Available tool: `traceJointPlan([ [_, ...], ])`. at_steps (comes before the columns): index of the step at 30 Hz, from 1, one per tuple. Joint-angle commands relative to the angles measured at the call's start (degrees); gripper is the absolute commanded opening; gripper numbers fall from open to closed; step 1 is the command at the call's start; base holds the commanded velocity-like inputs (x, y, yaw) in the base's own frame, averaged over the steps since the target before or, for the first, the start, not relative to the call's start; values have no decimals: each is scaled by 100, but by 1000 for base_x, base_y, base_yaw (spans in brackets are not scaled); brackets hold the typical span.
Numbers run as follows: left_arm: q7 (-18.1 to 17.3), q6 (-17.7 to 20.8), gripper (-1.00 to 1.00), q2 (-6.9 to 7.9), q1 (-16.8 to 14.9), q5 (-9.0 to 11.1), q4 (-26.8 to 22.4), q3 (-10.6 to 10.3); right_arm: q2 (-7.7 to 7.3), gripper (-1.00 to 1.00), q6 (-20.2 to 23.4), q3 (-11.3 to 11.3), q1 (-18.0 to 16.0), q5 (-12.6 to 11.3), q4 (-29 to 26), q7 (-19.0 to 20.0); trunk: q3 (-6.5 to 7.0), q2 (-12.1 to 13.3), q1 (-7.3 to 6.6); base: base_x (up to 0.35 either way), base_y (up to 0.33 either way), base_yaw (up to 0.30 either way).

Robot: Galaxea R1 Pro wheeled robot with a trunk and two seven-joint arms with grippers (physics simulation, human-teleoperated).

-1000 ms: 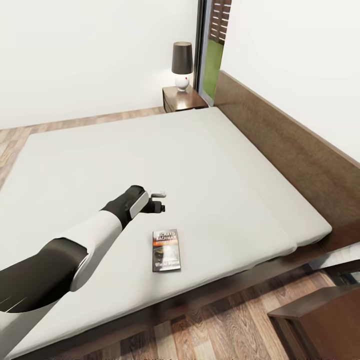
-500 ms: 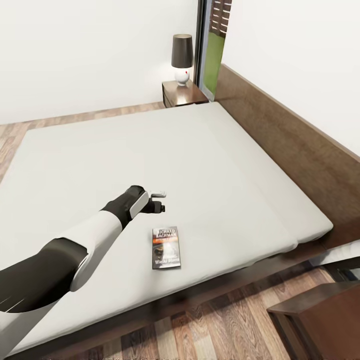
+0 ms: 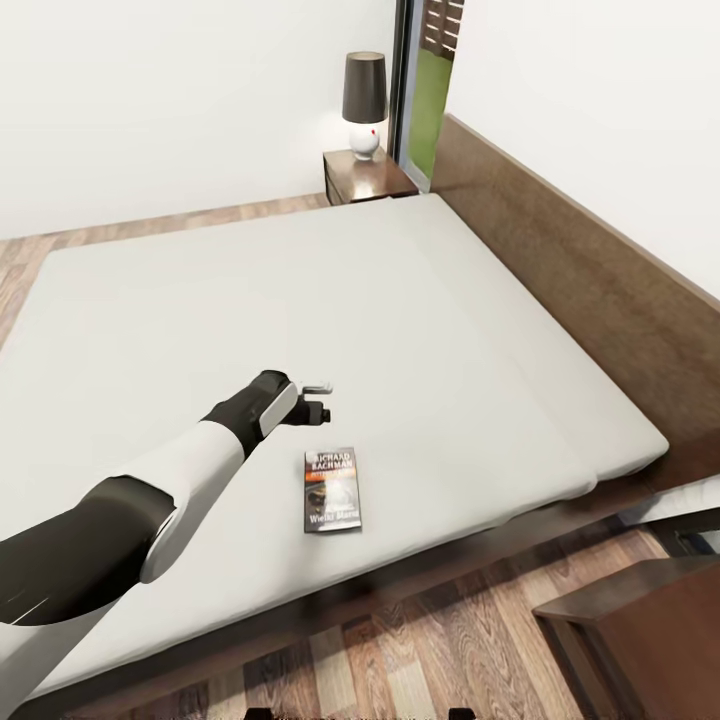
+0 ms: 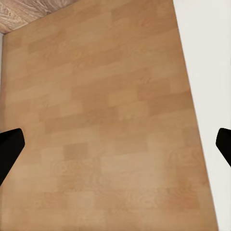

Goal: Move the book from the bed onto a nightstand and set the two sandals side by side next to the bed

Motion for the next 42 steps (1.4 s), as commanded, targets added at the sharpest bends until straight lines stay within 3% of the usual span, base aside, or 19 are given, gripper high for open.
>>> traceJointPlan([
  [1,46,16,100,1,-3,61,-11,-39,-2,100,15,-42,2,26,-7,19,-12,-2,0,0,0,0],
  [19,58,-262,100,-13,-5,36,-409,-44,-5,100,-6,-45,2,34,-12,19,-182,-2,0,0,0,0],
  [42,47,-321,100,-35,-5,34,-463,-42,-2,100,-26,-41,2,34,-12,20,-400,-2,0,0,0,0],
])
